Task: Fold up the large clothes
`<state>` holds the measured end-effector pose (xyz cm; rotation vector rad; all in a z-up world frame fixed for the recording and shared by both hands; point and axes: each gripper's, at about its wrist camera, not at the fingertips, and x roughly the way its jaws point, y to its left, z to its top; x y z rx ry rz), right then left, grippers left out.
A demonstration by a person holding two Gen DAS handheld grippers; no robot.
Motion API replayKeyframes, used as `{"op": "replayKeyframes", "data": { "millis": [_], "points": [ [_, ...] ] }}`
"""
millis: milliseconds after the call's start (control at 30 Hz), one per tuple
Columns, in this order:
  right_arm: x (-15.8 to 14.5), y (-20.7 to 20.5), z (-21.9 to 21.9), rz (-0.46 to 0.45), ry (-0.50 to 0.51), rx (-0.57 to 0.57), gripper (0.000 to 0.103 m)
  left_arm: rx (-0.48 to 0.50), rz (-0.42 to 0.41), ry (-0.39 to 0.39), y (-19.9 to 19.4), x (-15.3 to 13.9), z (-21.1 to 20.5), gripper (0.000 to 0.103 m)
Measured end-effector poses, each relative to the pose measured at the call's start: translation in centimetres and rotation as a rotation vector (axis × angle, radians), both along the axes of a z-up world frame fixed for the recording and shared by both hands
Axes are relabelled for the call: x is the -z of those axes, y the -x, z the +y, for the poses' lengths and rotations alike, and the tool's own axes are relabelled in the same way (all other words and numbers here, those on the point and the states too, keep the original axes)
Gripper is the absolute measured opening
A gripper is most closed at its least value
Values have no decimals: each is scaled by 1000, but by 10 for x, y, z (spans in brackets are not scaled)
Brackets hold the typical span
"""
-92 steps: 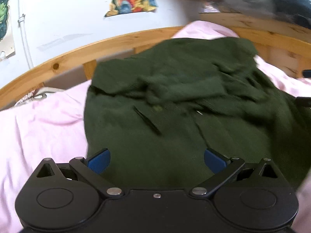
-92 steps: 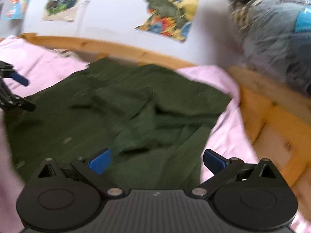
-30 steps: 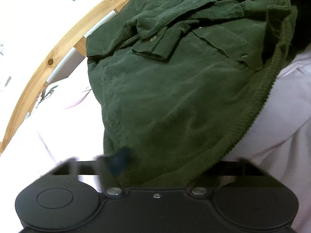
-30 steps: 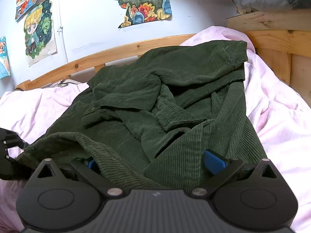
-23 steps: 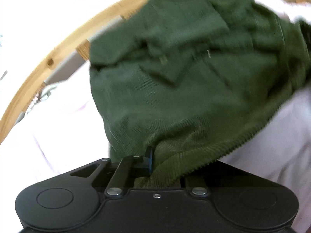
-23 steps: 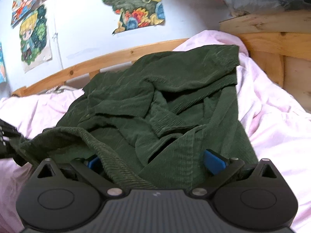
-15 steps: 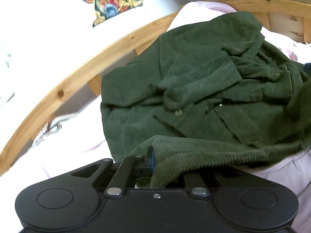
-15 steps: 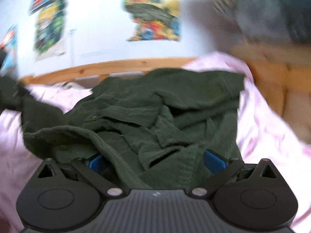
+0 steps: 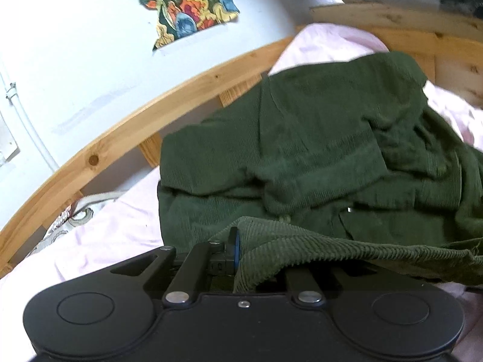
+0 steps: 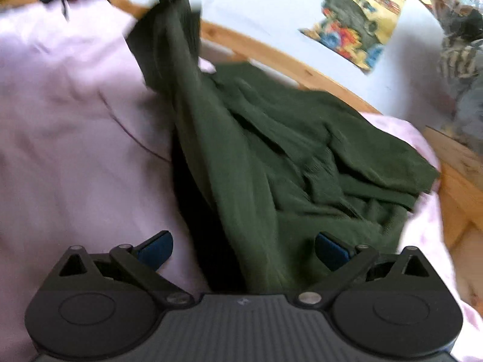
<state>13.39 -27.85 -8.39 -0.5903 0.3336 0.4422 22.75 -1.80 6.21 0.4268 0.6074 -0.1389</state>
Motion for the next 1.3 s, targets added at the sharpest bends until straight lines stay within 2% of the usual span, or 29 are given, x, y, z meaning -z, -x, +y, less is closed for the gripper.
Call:
{"op": "replayKeyframes", "data": {
  "millis": [133,200,333,433,467,500,533,567,600,667,700,767,900,1000,1100,1200,1300],
  "points": [
    [0,-2,-3,-67,57,77,92,-4,-27,27,0,-8,1,6],
    [2,1,-6,-89,121,97,92,-11,-37,31,4,-8,4,6],
    [18,5,-15,-69,289,128,92,-27,-34,39,12,-5,13,6],
    [16,9,-23,-107,323,178,91,-39,-40,56,17,-6,20,6],
    [14,10,-25,-125,327,192,83,-45,-45,67,18,-7,22,6],
    [11,12,-27,-141,328,200,69,-51,-50,77,20,-8,23,6],
    [9,13,-28,-150,333,210,61,-57,-58,87,22,-8,24,6],
    [7,15,-29,-150,334,212,49,-61,-66,92,24,-8,25,6],
    [5,15,-34,-143,325,204,31,-65,-73,98,27,-7,27,6],
    [2,21,-38,-129,311,183,7,-85,-93,118,38,0,31,5],
    [1,24,-38,-132,308,180,5,-96,-105,128,46,4,34,5],
    [-11,31,-41,-140,246,187,4,-100,-142,124,67,13,40,5],
    [-47,49,-54,-84,61,217,3,-79,-208,139,121,22,55,5],
    [-71,82,-61,-86,20,203,3,-91,-233,191,158,17,65,5],
    [-91,119,-67,-61,20,157,3,-65,-219,208,195,1,70,5],
    [-104,147,-72,-13,-3,127,4,-5,-172,178,231,-13,74,5],
    [-112,164,-77,22,-72,129,4,47,-141,147,251,-22,75,5]
  ]
}}
